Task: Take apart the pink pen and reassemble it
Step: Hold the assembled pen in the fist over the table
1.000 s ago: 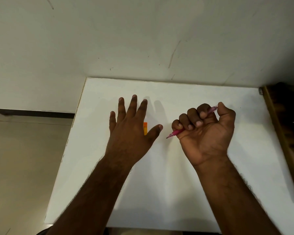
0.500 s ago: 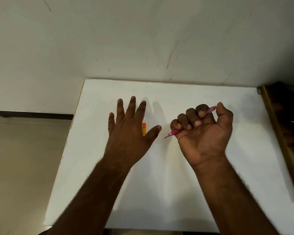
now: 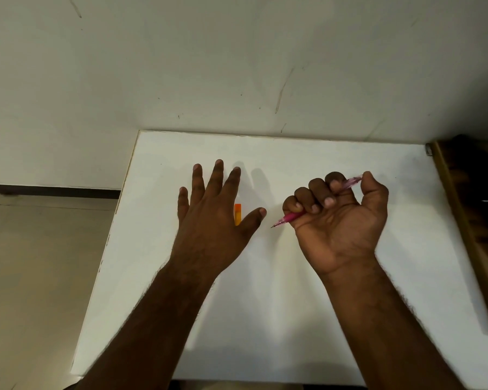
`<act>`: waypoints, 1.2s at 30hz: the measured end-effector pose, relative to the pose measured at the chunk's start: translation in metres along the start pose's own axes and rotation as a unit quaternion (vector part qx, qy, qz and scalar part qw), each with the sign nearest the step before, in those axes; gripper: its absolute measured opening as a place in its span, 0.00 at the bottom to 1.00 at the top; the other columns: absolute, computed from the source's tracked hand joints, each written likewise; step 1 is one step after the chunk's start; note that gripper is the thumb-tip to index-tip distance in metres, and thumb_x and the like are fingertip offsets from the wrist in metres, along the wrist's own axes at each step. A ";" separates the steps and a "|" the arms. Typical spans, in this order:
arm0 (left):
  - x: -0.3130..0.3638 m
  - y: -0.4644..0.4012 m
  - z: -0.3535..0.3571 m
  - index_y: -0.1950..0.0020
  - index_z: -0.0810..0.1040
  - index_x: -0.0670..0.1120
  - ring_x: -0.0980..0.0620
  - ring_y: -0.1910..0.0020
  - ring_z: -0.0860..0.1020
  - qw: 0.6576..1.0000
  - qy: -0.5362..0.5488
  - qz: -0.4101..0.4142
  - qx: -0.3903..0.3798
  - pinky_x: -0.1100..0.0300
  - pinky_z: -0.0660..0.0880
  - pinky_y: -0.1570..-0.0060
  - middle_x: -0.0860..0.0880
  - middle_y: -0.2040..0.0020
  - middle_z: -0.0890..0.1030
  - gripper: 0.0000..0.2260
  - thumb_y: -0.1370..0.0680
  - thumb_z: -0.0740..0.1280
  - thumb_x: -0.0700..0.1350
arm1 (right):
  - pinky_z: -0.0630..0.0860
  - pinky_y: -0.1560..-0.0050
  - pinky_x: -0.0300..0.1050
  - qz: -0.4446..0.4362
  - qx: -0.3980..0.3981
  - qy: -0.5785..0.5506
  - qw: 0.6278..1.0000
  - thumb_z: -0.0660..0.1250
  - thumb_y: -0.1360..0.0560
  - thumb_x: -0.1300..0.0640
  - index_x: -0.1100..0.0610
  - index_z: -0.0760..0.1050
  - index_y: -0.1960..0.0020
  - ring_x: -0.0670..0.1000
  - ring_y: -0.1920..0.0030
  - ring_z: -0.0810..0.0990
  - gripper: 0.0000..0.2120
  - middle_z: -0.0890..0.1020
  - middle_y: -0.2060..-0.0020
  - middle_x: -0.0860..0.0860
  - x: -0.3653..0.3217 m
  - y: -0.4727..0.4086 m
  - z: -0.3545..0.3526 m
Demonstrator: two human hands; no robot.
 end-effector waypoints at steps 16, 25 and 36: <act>0.000 0.000 -0.001 0.18 0.49 0.56 0.47 0.19 0.37 1.000 0.003 -0.004 -0.001 0.42 0.42 0.24 0.52 0.17 0.45 0.38 0.24 0.54 0.71 | 0.65 0.65 0.45 -0.002 0.002 0.005 1.000 0.54 0.21 0.42 0.55 0.67 0.66 0.51 0.70 0.60 0.22 0.64 0.73 0.49 -0.002 0.000 -0.001; 0.001 0.001 -0.002 0.18 0.50 0.56 0.47 0.19 0.37 1.000 0.006 -0.003 -0.003 0.41 0.42 0.24 0.52 0.17 0.46 0.38 0.24 0.55 0.71 | 0.65 0.66 0.45 0.002 0.008 0.010 1.000 0.54 0.21 0.41 0.55 0.67 0.65 0.51 0.70 0.59 0.21 0.64 0.73 0.49 -0.002 0.000 -0.002; 0.000 0.002 -0.002 0.19 0.50 0.56 0.47 0.19 0.38 1.000 0.012 -0.004 0.000 0.41 0.43 0.24 0.52 0.17 0.46 0.38 0.24 0.55 0.71 | 0.65 0.66 0.45 -0.003 0.014 0.021 1.000 0.54 0.21 0.42 0.55 0.66 0.66 0.51 0.71 0.59 0.21 0.63 0.74 0.49 -0.002 -0.001 -0.004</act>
Point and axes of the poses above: each hand's wrist, its own y-axis away from the middle knuckle, its own z-axis out of the palm, x = y × z, the point moved 7 cm from there along -y, towards the middle knuckle
